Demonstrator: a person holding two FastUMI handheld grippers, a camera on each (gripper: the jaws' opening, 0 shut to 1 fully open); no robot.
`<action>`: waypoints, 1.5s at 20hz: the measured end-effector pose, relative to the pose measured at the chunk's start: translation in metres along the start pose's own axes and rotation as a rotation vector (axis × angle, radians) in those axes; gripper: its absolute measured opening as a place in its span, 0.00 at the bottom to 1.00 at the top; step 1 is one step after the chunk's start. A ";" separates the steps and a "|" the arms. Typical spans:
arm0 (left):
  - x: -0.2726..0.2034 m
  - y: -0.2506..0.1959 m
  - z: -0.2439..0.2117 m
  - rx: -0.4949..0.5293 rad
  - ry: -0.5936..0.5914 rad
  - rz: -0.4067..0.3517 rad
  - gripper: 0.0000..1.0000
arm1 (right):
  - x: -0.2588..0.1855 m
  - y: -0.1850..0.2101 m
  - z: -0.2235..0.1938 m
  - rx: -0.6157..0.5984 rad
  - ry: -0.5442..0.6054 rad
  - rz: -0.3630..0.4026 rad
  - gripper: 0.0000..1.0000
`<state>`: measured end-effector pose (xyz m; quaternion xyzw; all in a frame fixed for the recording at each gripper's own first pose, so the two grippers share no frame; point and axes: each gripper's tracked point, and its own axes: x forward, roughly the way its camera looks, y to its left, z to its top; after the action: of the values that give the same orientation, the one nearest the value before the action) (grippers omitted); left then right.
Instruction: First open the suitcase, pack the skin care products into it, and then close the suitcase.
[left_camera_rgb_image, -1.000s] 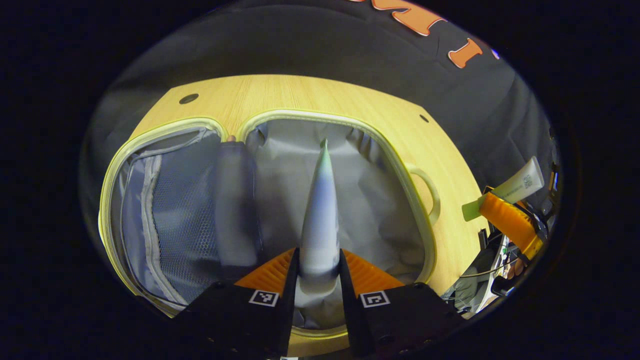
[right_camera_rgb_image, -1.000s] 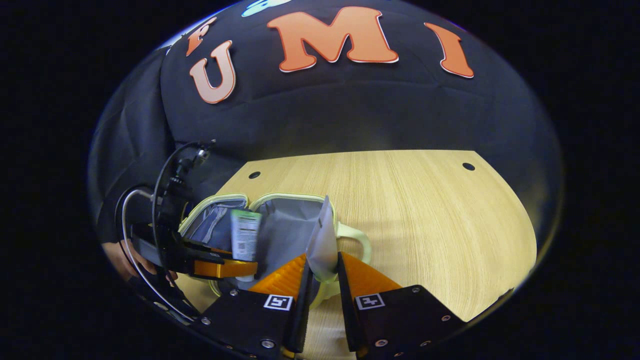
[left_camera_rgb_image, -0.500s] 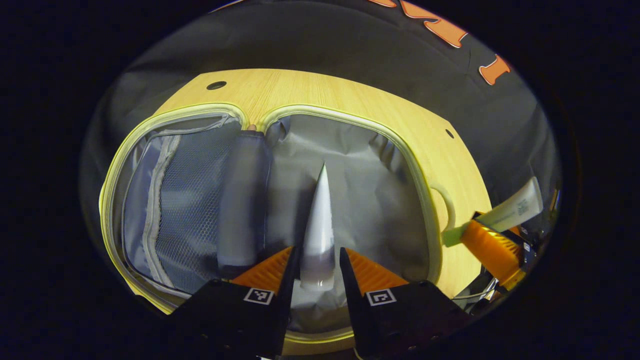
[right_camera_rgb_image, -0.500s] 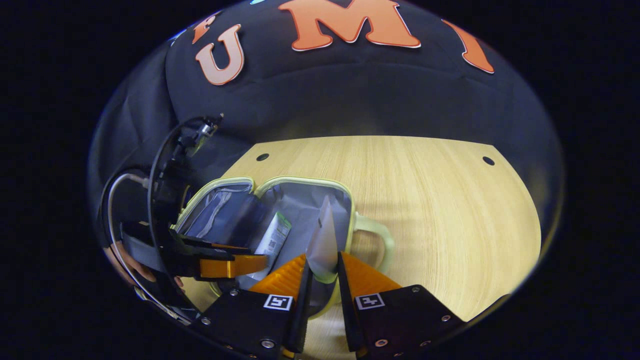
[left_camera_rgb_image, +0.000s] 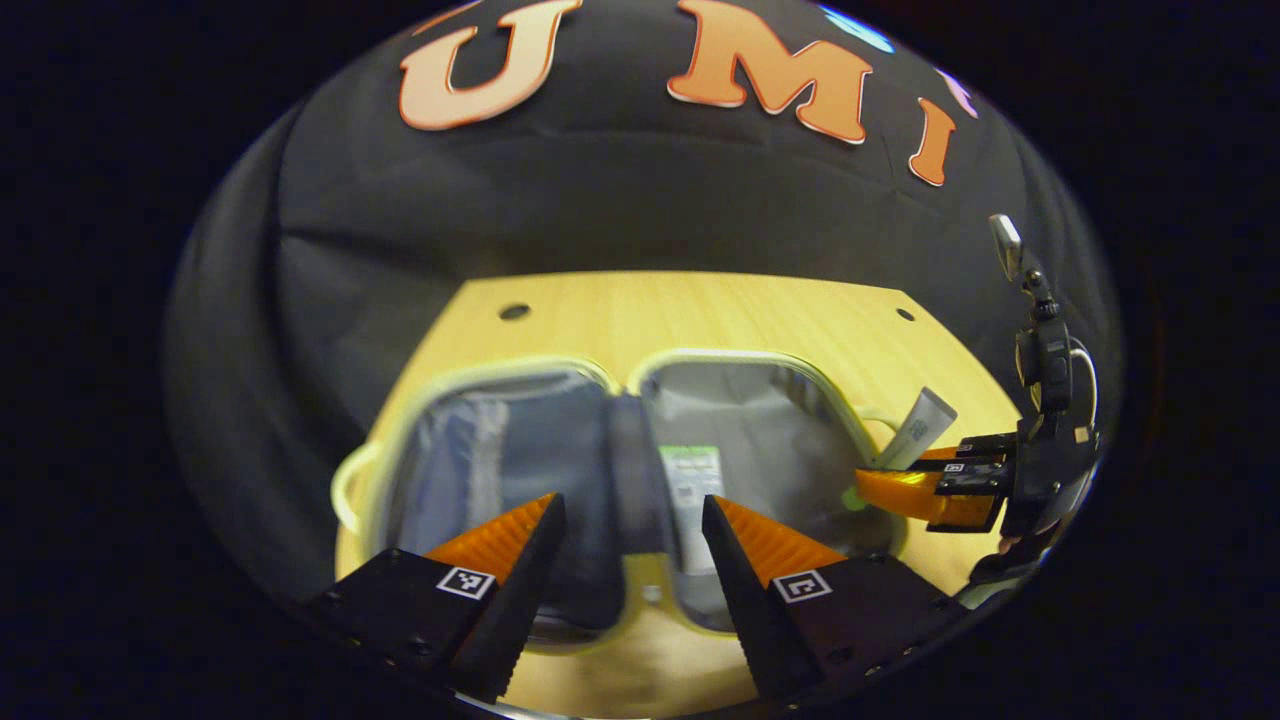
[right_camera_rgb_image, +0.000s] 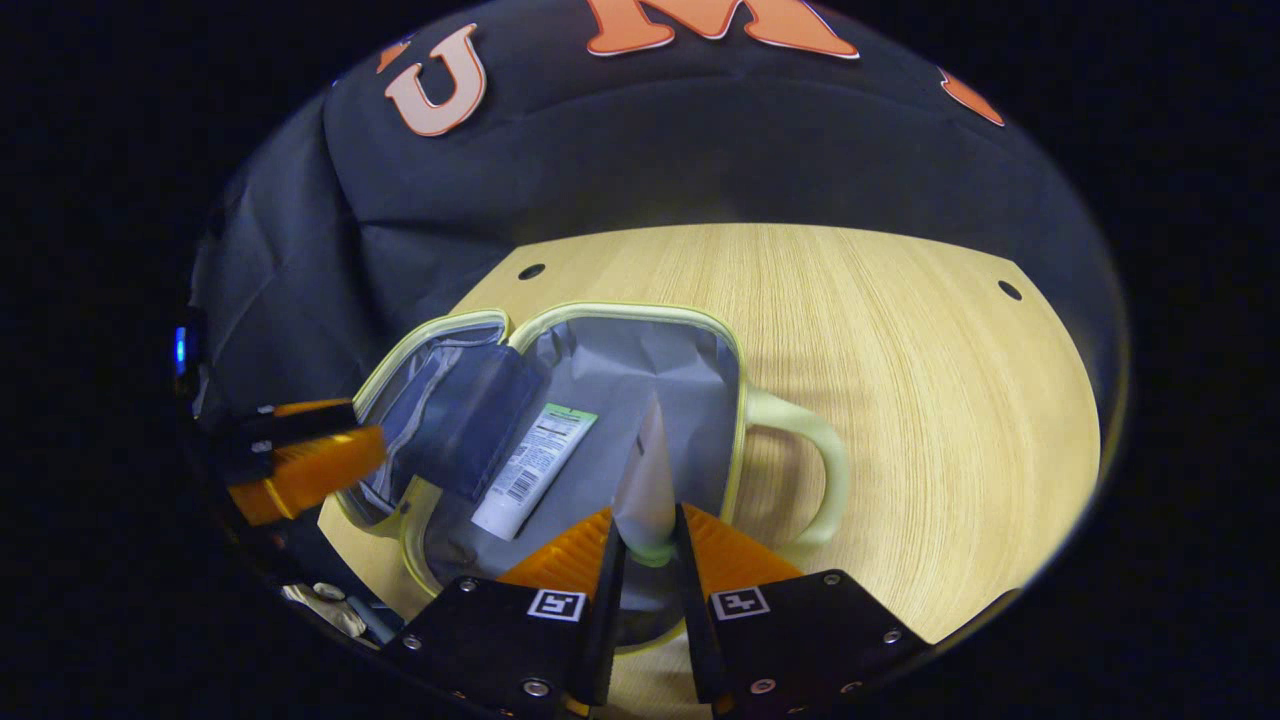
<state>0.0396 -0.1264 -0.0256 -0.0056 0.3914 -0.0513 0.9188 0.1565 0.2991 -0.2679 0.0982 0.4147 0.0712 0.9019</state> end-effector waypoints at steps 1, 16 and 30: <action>-0.012 0.014 0.008 0.004 -0.041 0.043 0.83 | 0.004 0.002 -0.001 0.009 0.015 -0.004 0.32; -0.011 0.168 -0.026 -0.356 -0.066 0.156 0.95 | -0.049 -0.015 0.064 0.005 -0.211 -0.105 0.80; 0.035 0.263 -0.063 -1.035 -0.097 0.012 0.87 | -0.126 -0.060 0.117 -0.014 -0.380 -0.229 0.84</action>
<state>0.0420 0.1340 -0.1079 -0.4592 0.3227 0.1547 0.8130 0.1670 0.2004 -0.1147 0.0559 0.2450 -0.0488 0.9667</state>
